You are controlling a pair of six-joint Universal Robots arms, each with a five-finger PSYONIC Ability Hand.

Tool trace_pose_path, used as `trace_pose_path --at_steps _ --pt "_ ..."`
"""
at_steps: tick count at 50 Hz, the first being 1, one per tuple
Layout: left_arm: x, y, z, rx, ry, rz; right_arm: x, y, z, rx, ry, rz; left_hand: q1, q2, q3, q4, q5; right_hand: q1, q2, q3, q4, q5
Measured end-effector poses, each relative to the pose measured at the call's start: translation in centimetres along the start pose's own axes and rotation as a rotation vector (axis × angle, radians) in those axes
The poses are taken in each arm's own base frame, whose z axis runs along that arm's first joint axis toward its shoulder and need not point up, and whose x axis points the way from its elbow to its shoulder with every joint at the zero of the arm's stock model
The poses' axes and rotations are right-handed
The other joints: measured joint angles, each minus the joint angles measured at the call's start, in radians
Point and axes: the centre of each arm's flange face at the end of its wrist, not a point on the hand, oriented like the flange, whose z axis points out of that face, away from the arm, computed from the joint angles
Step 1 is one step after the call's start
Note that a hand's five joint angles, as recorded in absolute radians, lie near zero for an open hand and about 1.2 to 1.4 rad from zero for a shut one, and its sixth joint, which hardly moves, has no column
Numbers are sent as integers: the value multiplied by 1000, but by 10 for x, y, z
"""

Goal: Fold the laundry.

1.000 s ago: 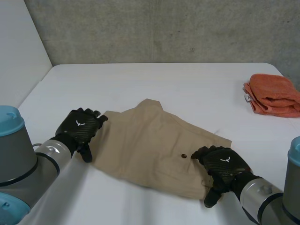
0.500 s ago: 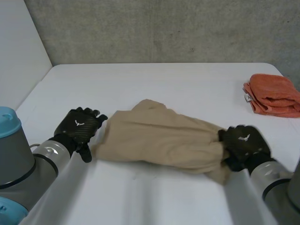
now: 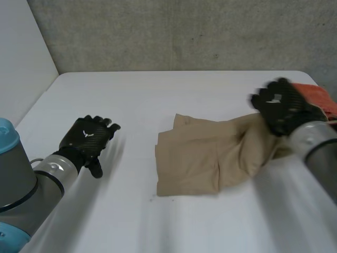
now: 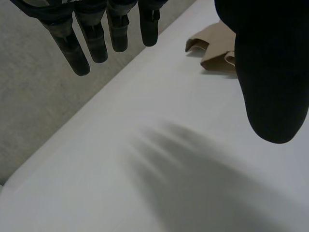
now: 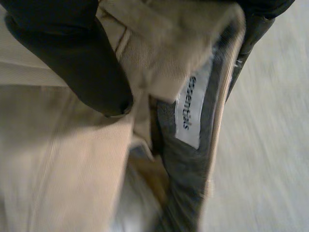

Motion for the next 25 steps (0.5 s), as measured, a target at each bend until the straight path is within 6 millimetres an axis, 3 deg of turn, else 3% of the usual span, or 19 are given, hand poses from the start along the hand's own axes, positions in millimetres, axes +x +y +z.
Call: trace_pose_path --at_steps 4,5,6,7,10,13,14,15,16,21,24,25 --pt "-2 -6 3 30 -14 -1 -31 -41 3 174 -123 -19 0 0 0 0 0 0 4 10 8 0" --pt "-2 -6 3 30 -14 -1 -31 -41 3 174 -123 -19 0 0 0 0 0 0 4 10 8 0" --pt "-4 -10 4 49 -22 -10 -58 -65 2 283 -218 -30 0 0 0 0 0 0 6 17 8 0" --pt "-5 -11 5 56 -26 -18 -69 -73 2 319 -254 -34 0 0 0 0 0 0 6 23 8 0" --pt "-6 -15 6 71 -31 -38 -94 -87 0 387 -341 -36 0 0 0 0 0 0 6 30 8 0" --pt "-7 -20 7 87 -34 -64 -116 -94 -1 418 -420 -31 0 0 0 0 0 152 -83 -45 -79 -56" --pt "-7 -21 7 91 -34 -71 -121 -95 0 422 -442 -29 0 0 0 0 0 254 -147 -116 -151 -95" --pt "-8 -24 8 100 -34 -81 -128 -95 1 419 -473 -23 0 0 0 0 0 123 -354 -323 -359 -284" --pt "-8 -25 8 106 -34 -87 -131 -95 1 414 -485 -20 0 0 0 0 0 29 -495 -464 -484 -409" --pt "-7 -33 10 131 -29 -106 -131 -95 6 369 -500 13 0 0 0 0 0 -144 -745 -715 -751 -694" --pt "-2 -43 11 164 -13 -120 -112 -96 11 296 -443 111 0 0 0 0 0 -166 -765 -745 -787 -728" --pt "0 -48 11 179 -5 -125 -96 -93 15 250 -394 177 0 0 0 0 0 -166 -765 -745 -785 -727"
